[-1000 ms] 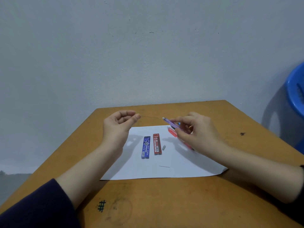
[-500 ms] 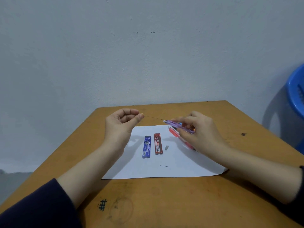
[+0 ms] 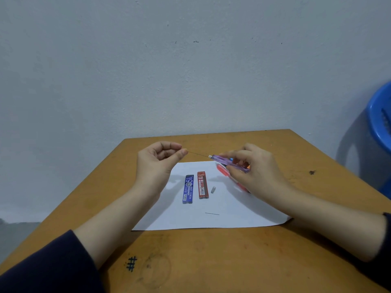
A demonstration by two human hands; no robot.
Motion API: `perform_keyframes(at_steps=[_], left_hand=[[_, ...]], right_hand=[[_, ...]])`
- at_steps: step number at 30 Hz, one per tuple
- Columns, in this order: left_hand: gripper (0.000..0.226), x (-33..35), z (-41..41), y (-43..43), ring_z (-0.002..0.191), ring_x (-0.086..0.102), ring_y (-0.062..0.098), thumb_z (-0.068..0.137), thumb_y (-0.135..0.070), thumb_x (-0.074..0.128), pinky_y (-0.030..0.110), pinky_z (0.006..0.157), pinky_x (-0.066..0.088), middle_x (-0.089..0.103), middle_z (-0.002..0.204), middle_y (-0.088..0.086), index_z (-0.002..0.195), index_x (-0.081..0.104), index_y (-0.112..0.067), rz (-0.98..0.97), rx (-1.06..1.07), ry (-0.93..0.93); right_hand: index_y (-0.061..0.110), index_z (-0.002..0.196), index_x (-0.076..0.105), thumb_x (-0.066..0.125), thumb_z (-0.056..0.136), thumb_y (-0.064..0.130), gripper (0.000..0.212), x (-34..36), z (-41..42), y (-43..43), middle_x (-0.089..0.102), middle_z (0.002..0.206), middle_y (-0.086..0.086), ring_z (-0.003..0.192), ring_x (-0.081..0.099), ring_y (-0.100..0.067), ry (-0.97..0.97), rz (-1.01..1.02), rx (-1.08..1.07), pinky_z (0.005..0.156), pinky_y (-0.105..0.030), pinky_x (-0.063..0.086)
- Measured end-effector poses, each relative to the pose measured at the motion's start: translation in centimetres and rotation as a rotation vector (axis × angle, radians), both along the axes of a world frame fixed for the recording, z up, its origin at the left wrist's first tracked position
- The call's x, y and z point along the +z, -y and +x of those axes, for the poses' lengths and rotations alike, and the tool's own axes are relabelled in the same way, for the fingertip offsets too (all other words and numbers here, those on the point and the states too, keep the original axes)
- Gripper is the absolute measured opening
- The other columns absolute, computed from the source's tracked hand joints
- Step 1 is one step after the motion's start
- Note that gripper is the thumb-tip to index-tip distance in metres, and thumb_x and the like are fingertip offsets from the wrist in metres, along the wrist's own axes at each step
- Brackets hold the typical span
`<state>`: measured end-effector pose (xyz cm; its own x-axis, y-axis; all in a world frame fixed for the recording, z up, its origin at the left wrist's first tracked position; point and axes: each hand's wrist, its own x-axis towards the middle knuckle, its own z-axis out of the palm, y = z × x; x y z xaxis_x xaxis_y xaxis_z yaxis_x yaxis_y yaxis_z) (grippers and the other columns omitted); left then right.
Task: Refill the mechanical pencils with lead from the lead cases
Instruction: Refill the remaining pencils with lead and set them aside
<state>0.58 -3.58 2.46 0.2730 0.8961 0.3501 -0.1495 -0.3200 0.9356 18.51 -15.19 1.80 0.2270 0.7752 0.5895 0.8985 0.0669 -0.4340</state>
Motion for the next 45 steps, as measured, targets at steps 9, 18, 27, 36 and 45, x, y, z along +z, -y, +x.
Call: perform_keyframes(at_steps=[9,18,27,36,45], left_hand=[[0.015,0.06,0.01,0.06,0.075,0.064,0.007,0.074,-0.009,0.079,0.012,0.069,0.047,0.07,0.078,0.002,0.079,0.068,-0.016,0.011,0.014,0.003],[0.014,0.17,-0.1,0.07,0.075,0.063,0.007,0.075,-0.007,0.079,0.01,0.067,0.047,0.07,0.079,0.004,0.08,0.068,-0.015,0.02,0.027,0.01],[0.015,0.12,0.11,0.34,0.073,0.064,0.006,0.074,-0.006,0.079,0.01,0.066,0.047,0.07,0.076,0.001,0.078,0.067,-0.016,0.008,0.01,0.015],[0.015,0.14,0.2,0.55,0.071,0.063,0.005,0.074,-0.006,0.079,0.011,0.065,0.046,0.07,0.074,0.0,0.078,0.068,-0.015,0.015,0.007,0.023],[0.014,0.26,0.04,0.37,0.071,0.063,0.005,0.074,-0.007,0.079,0.01,0.065,0.047,0.069,0.075,0.001,0.079,0.068,-0.015,0.021,0.03,0.02]], right_hand=[[0.028,0.115,0.067,0.067,0.085,0.018,0.032,-0.06,0.2,-0.14,0.054,0.088,0.002,0.072,0.046,0.001,0.004,-0.014,-0.016,0.058,-0.007,0.032],[0.027,0.113,0.069,0.068,0.084,0.018,0.031,-0.03,0.52,-0.24,0.054,0.086,-0.002,0.071,0.045,-0.002,-0.019,0.005,-0.036,0.059,-0.016,0.032],[0.026,0.115,0.068,0.067,0.085,0.018,0.032,-0.15,0.46,-0.28,0.054,0.087,0.0,0.07,0.044,-0.003,-0.005,-0.001,-0.021,0.058,-0.009,0.032],[0.026,0.116,0.067,0.067,0.085,0.019,0.032,-0.08,0.45,-0.27,0.051,0.085,0.005,0.071,0.045,0.0,0.005,-0.007,-0.034,0.058,-0.009,0.031],[0.027,0.114,0.069,0.068,0.084,0.019,0.031,0.03,0.5,-0.18,0.053,0.085,0.002,0.077,0.049,-0.01,-0.005,0.009,-0.043,0.066,-0.026,0.038]])
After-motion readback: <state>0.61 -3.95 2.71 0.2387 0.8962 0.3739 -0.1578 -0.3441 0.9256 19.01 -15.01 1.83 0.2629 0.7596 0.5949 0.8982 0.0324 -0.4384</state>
